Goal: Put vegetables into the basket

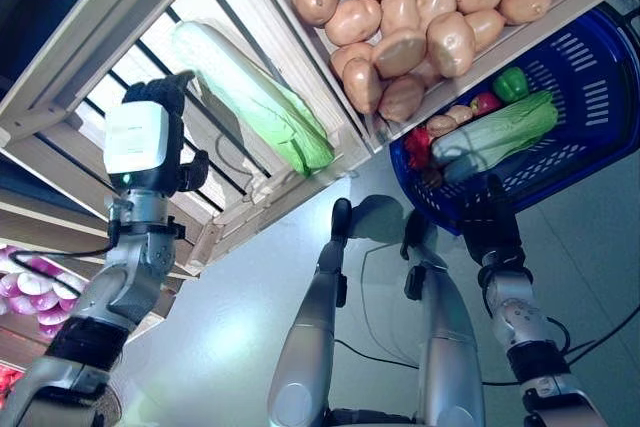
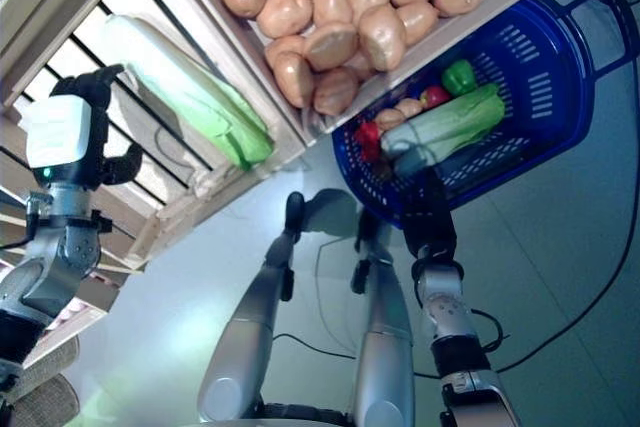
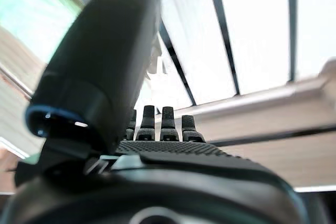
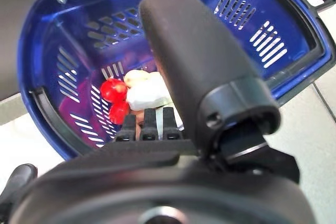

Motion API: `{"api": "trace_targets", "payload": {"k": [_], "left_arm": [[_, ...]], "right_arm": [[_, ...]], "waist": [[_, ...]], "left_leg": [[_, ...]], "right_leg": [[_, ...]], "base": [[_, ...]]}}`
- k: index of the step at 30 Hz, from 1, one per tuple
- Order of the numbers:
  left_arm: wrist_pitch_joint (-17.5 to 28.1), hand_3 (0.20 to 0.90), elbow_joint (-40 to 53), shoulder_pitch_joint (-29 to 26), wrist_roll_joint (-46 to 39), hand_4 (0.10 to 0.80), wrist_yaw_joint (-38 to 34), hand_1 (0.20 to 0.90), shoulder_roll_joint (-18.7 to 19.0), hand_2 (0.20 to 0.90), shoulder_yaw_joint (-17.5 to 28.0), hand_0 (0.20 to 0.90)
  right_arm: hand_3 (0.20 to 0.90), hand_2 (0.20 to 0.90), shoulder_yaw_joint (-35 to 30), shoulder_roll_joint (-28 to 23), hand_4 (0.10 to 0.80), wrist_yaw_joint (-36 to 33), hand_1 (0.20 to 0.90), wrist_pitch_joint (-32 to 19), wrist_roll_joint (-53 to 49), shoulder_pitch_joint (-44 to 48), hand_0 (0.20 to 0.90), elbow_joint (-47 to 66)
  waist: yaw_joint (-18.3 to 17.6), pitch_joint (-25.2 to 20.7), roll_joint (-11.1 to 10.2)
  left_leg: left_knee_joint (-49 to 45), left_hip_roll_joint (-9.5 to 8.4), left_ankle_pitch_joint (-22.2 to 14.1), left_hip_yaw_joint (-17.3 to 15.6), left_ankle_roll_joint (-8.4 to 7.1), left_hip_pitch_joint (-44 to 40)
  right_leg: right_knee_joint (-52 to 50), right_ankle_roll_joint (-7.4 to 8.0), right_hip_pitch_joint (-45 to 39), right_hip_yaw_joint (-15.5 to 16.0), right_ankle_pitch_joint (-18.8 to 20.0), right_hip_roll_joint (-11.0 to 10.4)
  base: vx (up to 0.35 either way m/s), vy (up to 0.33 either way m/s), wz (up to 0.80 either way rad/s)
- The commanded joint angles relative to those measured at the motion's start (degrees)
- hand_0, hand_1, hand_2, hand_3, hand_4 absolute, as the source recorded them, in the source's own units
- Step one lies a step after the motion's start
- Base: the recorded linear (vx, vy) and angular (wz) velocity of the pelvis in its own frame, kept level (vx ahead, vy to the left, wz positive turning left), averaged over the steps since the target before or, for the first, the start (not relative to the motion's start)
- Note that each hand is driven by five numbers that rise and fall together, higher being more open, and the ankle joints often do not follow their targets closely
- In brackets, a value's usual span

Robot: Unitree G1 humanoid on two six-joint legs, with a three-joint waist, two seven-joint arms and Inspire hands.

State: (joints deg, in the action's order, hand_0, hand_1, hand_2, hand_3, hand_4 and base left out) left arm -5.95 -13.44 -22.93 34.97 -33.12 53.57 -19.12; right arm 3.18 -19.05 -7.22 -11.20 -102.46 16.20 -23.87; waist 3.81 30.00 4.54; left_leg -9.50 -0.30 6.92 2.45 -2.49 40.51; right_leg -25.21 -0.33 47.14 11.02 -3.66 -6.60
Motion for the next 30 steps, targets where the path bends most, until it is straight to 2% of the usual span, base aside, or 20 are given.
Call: {"api": "trace_targets", "payload": {"k": [1, 2, 3, 6, 9, 18, 24, 30], "left_arm": [[-2.6, 0.9, 0.6, -3.0, 4.2, 0.8, -7.2, 0.9, 4.0, 0.9, 1.3, 0.9], [-3.1, 0.9, -3.2, -6.3, 4.6, 0.8, -12.1, 0.9, 4.6, 0.9, -2.8, 0.9], [-3.0, 0.9, -4.6, -7.6, 5.4, 0.8, -14.6, 0.9, 4.6, 0.9, -4.2, 0.9], [-2.0, 0.9, -7.1, -9.4, 5.9, 0.8, -19.1, 0.9, 4.0, 0.9, -6.3, 0.9], [0.6, 0.9, -11.1, -12.0, 7.6, 0.8, -23.6, 0.9, 1.9, 0.9, -9.3, 0.9], [0.7, 0.9, -15.8, -16.8, 8.7, 0.8, -22.1, 0.9, -0.7, 0.9, -16.7, 0.9], [3.1, 0.9, -17.2, -18.5, 9.7, 0.8, -21.9, 0.9, -1.7, 0.9, -18.4, 0.9], [3.4, 0.9, -17.9, -19.4, 9.4, 0.8, -19.6, 0.9, -1.9, 0.9, -19.5, 0.9]], "right_arm": [[0.9, 0.9, 0.8, -2.8, 0.8, 1.9, 0.9, 0.2, -2.3, -2.1, 0.9, 5.1], [0.9, 0.9, 1.7, -3.3, 0.8, 1.7, 0.9, 0.1, -2.7, -1.2, 0.9, 4.7], [0.9, 0.9, 2.1, -3.5, 0.8, 1.6, 0.9, -0.2, -2.9, -0.9, 0.9, 4.5], [0.9, 0.9, 2.5, -3.8, 0.8, 1.1, 0.9, -0.5, -3.2, -0.3, 0.9, 4.2], [0.9, 0.9, 2.9, -4.8, 0.8, 0.0, 0.9, 0.1, -2.9, 1.4, 0.9, 3.8], [0.9, 0.9, 5.1, -5.7, 0.8, -2.6, 0.9, -0.5, -0.8, 4.5, 0.9, 4.0], [0.9, 0.9, 5.3, -5.9, 0.8, -3.1, 0.9, -0.9, 0.1, 5.3, 0.9, 4.3], [0.9, 0.9, 5.1, -6.3, 0.8, -3.3, 0.9, -0.5, 0.4, 5.7, 0.9, 4.1]], "waist": [[-2.4, -0.2, 0.4], [-3.1, -0.2, 0.2], [-3.2, -0.2, 0.1], [-3.6, -0.2, 0.0], [-4.2, -0.2, 0.0], [-5.1, -0.2, -0.8], [-5.3, -0.2, -1.4], [-5.5, -0.2, -1.5]], "left_leg": [[-4.8, -1.7, 1.2, -2.6, -0.5, 3.1], [-5.1, -1.43, 1.1, -2.9, -0.66, 3.3], [-5.3, -1.38, 1.0, -3.0, -0.7, 3.3], [-5.3, -1.29, 1.0, -3.1, -0.78, 3.3], [-5.4, -1.03, 0.9, -3.5, -1.01, 3.3], [-5.7, -0.52, 0.7, -3.8, -1.01, 3.9], [-5.8, -0.34, 0.5, -3.7, -0.93, 4.2], [-5.7, -0.39, 0.4, -3.7, -0.9, 4.2]], "right_leg": [[7.4, 2.77, -5.0, -0.8, 6.5, 0.9], [6.9, 2.76, -4.5, -1.1, 6.5, 0.9], [6.8, 2.74, -4.4, -1.3, 6.4, 1.0], [6.7, 2.72, -4.3, -1.5, 6.3, 1.0], [6.3, 2.76, -3.8, -1.7, 6.3, 1.0], [6.1, 2.61, -3.1, -2.2, 6.4, 1.5], [6.3, 2.76, -2.9, -2.2, 6.7, 1.5], [6.3, 2.93, -2.8, -2.4, 6.9, 1.6]], "base": [[0.002, 0.045, -0.04], [0.004, 0.052, -0.06], [0.005, 0.053, -0.06], [-0.003, 0.031, -0.06], [-0.011, 0.069, -0.03], [-0.007, 0.03, -0.03], [-0.004, 0.001, -0.04], [0.0, 0.0, 0.0]]}}
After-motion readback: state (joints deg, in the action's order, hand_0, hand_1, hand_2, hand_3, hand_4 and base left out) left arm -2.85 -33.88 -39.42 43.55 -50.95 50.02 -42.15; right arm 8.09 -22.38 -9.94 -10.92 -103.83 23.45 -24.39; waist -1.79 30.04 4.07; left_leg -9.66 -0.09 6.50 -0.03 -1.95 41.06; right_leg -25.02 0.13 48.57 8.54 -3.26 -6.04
